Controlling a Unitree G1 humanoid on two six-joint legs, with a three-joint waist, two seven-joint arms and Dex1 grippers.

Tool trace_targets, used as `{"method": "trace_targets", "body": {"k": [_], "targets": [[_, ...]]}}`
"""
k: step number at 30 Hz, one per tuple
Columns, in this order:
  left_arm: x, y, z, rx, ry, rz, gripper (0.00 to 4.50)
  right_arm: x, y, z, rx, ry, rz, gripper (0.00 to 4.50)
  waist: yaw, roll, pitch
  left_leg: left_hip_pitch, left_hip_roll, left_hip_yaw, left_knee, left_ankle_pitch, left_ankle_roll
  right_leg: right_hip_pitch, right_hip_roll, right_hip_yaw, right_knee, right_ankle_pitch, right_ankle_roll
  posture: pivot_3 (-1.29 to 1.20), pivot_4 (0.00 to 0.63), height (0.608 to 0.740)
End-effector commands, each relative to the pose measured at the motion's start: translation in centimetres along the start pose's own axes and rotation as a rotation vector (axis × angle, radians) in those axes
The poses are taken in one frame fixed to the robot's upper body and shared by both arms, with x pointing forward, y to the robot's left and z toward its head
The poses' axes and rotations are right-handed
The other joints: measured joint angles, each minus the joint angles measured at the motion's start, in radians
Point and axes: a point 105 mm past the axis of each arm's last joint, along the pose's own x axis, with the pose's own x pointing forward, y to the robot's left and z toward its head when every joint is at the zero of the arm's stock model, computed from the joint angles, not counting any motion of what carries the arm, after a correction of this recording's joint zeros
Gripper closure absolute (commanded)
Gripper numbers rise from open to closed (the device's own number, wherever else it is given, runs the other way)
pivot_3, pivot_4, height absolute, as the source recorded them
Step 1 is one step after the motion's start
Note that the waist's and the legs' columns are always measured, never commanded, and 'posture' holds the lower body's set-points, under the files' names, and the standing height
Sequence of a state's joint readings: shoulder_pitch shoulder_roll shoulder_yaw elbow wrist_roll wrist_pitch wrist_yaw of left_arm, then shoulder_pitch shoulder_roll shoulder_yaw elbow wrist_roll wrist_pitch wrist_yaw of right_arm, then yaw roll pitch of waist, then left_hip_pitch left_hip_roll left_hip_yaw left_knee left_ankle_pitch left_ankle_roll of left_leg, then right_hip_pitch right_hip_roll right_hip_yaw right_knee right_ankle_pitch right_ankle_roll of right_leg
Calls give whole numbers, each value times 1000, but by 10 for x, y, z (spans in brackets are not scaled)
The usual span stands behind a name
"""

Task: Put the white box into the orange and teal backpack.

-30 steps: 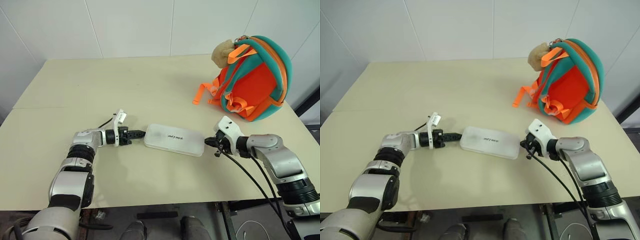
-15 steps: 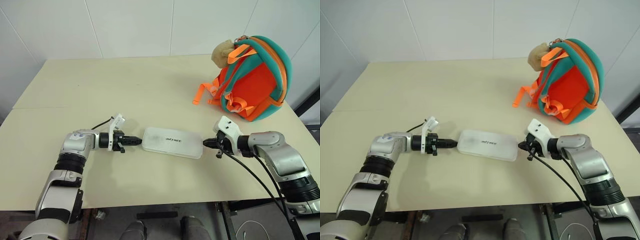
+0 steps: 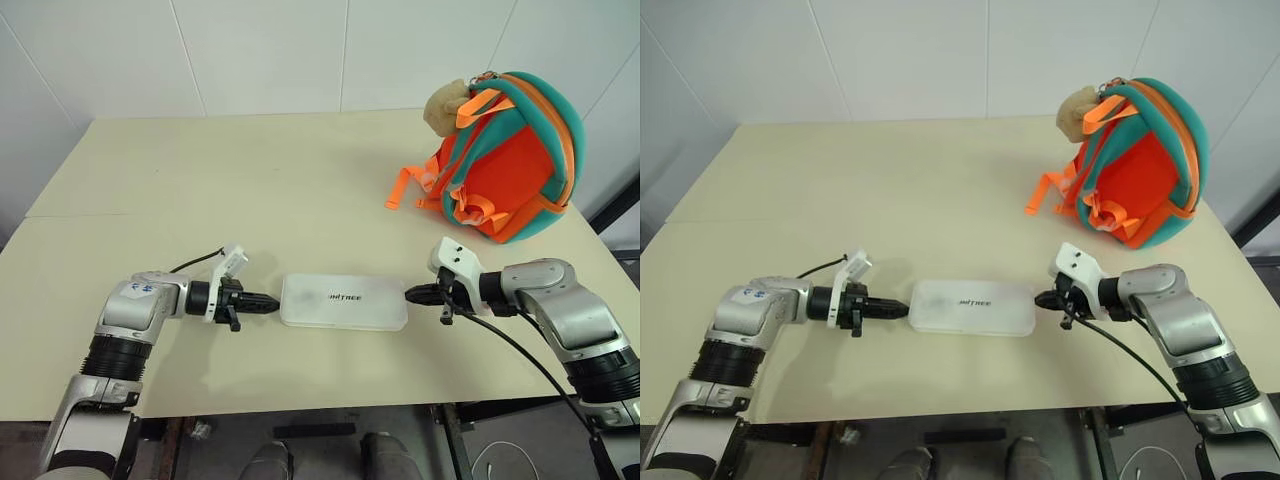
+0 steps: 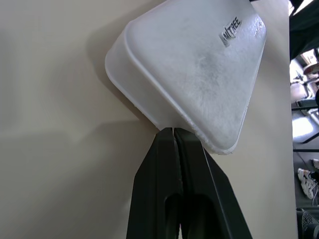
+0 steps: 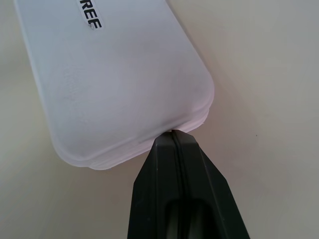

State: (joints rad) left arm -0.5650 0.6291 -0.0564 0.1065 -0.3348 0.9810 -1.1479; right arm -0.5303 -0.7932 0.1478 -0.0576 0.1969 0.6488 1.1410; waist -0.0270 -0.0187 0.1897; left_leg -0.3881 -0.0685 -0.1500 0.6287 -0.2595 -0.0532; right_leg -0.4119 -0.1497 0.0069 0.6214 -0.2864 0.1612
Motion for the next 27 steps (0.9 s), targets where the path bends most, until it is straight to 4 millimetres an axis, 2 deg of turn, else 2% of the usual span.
{"method": "trace_targets", "body": {"k": [1,11,18,20,23,25,27], "targets": [[3,-18,5,33,-23,-56,4454,-2,4,14,-80,-43,27,4500,0,0,0,0,0,0,0,-1,1,0,0,0,0,0,0,0,150,740],[-6,-14,-1,5,-48,38,4454,-3,-5,9,-97,-17,0,4500,1,0,0,0,0,0,0,-3,4,0,0,0,-1,0,0,0,150,740],[-38,4,20,91,-202,245,4454,-18,-23,-1,-100,22,-86,4500,3,0,0,0,0,0,0,-3,4,0,0,0,-1,0,0,0,150,740],[-42,4,25,109,-235,270,4454,-20,-27,-1,-105,21,-104,4500,3,0,0,0,0,0,0,-3,4,0,0,0,-2,0,-1,0,150,740],[-49,0,40,239,-307,323,4454,-26,-37,0,-120,13,-162,4500,2,0,0,0,0,0,0,-3,4,0,0,0,-2,0,-1,0,150,740],[-51,1,45,236,-346,336,4454,-27,-41,1,-134,8,-189,4500,3,0,0,0,0,1,0,-3,4,0,0,0,-2,0,-1,0,150,740],[-52,3,47,195,-379,346,4500,-28,-43,3,-131,2,-202,4142,3,0,0,0,0,1,0,-3,4,0,0,0,-2,0,-1,0,150,740]]}}
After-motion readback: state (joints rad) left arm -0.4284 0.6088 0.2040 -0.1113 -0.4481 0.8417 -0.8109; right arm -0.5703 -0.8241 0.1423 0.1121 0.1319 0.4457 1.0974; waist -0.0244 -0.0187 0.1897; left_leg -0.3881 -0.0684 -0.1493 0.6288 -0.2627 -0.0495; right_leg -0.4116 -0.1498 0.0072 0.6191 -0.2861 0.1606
